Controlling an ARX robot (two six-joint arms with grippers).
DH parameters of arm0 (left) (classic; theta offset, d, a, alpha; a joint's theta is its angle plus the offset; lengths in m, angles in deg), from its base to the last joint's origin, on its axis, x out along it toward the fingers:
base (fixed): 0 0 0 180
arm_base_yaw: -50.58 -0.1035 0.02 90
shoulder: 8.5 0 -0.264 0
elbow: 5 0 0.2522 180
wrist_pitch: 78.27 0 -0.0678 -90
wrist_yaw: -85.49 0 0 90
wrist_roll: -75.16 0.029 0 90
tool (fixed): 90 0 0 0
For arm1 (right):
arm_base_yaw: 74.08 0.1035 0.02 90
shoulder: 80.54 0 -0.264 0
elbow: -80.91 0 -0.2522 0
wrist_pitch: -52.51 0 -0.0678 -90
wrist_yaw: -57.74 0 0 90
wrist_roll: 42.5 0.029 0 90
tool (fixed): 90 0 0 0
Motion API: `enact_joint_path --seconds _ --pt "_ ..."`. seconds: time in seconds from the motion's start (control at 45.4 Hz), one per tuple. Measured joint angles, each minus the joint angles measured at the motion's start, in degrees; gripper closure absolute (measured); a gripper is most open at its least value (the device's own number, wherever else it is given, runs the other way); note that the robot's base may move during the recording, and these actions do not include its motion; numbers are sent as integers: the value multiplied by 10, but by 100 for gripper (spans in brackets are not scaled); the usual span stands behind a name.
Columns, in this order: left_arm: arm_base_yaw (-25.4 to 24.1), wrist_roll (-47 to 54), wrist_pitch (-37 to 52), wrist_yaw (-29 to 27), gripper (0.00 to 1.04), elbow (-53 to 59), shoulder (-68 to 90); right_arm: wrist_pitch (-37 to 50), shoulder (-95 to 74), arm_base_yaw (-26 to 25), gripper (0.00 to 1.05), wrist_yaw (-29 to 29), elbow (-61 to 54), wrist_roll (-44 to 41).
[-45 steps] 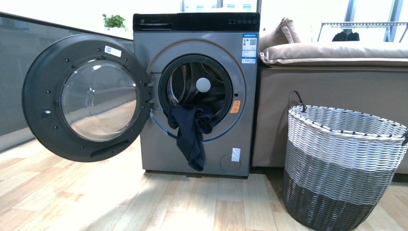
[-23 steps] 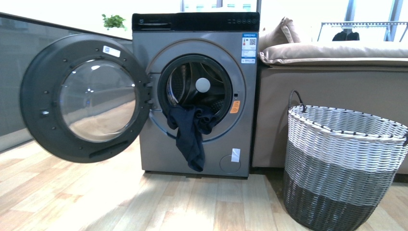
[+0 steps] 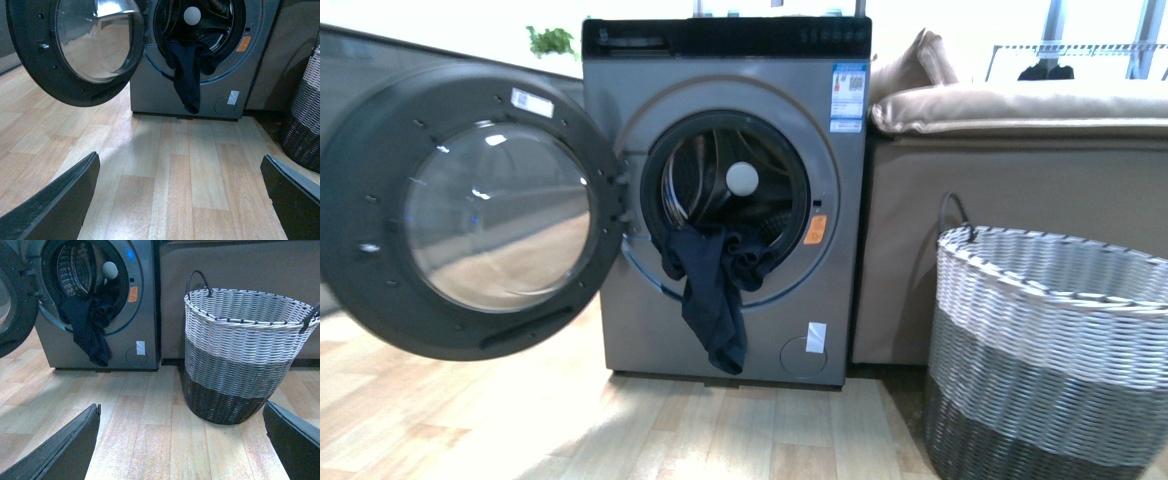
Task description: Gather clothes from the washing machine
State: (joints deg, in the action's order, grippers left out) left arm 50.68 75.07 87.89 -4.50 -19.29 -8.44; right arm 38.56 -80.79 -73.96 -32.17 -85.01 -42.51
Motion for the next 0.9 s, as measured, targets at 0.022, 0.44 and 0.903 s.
enact_joint_path --seconds 0.022,0.44,0.903 --pt "0 0 0 0 7 0 0 0 0 0 7 0 0 0" --pt "0 0 0 -1 7 0 0 0 0 0 7 -2 0 0" --pt "0 0 0 0 7 0 0 0 0 0 7 -1 0 0"
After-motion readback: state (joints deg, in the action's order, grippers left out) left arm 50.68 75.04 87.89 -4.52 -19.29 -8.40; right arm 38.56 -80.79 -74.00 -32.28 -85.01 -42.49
